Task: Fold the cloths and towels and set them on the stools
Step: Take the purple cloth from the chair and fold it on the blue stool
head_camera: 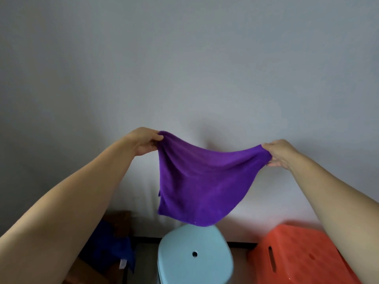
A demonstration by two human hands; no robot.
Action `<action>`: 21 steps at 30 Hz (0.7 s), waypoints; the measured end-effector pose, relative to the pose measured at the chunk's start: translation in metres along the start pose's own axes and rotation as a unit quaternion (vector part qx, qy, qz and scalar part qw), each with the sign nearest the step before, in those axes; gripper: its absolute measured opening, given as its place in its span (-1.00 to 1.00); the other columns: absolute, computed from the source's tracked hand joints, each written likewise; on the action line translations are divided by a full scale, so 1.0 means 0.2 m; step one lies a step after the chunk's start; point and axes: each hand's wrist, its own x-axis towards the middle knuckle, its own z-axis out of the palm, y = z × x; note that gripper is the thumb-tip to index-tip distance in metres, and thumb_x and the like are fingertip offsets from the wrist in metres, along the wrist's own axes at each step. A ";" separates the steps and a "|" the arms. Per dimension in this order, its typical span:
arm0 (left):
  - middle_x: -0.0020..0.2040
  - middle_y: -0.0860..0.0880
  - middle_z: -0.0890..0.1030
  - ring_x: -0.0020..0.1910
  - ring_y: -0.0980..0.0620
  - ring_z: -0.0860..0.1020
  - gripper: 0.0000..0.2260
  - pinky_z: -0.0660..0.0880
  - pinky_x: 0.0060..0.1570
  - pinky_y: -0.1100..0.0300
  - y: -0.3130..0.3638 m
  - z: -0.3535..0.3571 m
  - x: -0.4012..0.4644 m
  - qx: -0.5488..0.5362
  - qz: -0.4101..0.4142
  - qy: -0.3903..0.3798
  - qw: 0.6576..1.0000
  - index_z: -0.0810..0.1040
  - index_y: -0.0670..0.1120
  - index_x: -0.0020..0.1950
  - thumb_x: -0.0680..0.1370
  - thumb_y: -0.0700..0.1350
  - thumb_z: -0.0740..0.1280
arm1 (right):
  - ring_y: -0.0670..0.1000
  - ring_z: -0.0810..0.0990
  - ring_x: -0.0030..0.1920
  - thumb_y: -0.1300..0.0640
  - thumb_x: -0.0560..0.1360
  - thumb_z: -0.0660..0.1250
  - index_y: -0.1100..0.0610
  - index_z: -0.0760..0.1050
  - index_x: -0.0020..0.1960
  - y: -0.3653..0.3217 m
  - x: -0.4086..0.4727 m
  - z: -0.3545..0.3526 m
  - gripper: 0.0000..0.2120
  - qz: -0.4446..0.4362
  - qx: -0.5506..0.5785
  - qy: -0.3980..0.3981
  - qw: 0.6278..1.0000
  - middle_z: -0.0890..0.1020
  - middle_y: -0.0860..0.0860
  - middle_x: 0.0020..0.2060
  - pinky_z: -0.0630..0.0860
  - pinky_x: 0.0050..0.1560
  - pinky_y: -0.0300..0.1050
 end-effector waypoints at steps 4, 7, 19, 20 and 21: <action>-0.11 -0.11 0.57 -0.20 -0.02 0.56 -0.75 0.57 -0.08 0.08 -0.08 -0.03 0.01 0.151 -0.003 0.090 0.984 0.54 -0.17 -0.03 0.57 -0.37 0.09 | -0.04 0.56 -0.54 0.16 0.55 0.27 0.12 0.41 -0.18 0.01 0.00 -0.02 -0.86 0.059 0.115 -0.017 0.991 0.58 0.02 -0.52 0.51 -0.55 -0.23; -0.19 -0.06 0.52 -0.25 -0.03 0.51 -0.74 0.55 -0.17 0.07 -0.14 -0.04 0.00 0.161 0.002 0.125 0.979 0.52 -0.08 -0.11 0.58 -0.30 0.08 | -0.14 0.56 -0.53 0.12 0.55 0.25 0.01 0.42 -0.20 0.02 0.00 -0.05 -0.85 0.088 0.138 -0.116 0.980 0.59 -0.10 -0.54 0.48 -0.26 -0.15; 0.03 -0.06 0.54 -0.05 0.03 0.50 -0.75 0.47 -0.09 0.19 -0.19 -0.09 -0.07 0.188 -0.092 -0.079 0.975 0.48 -0.10 0.18 0.54 -0.31 0.29 | -0.06 0.50 -0.26 0.27 0.53 0.28 0.17 0.52 0.03 0.09 -0.05 -0.04 -0.90 -0.023 -0.048 -0.078 0.996 0.56 0.02 -0.25 0.42 -0.24 -0.23; 0.06 -0.07 0.55 -0.01 0.02 0.50 -0.71 0.48 -0.07 0.22 -0.20 -0.09 -0.09 0.229 -0.087 -0.093 0.965 0.49 -0.13 0.21 0.52 -0.36 0.28 | -0.06 0.50 -0.27 0.26 0.53 0.29 0.18 0.52 0.04 0.09 -0.05 -0.04 -0.89 -0.028 -0.060 -0.076 0.995 0.56 0.03 -0.25 0.41 -0.26 -0.23; 0.06 -0.07 0.55 0.01 0.03 0.51 -0.69 0.49 -0.06 0.25 -0.21 -0.08 -0.09 0.267 -0.077 -0.098 0.956 0.50 -0.17 0.21 0.51 -0.40 0.26 | -0.05 0.51 -0.27 0.26 0.53 0.30 0.20 0.53 0.05 0.10 -0.04 -0.05 -0.89 -0.028 -0.063 -0.078 0.995 0.57 0.04 -0.26 0.43 -0.28 -0.22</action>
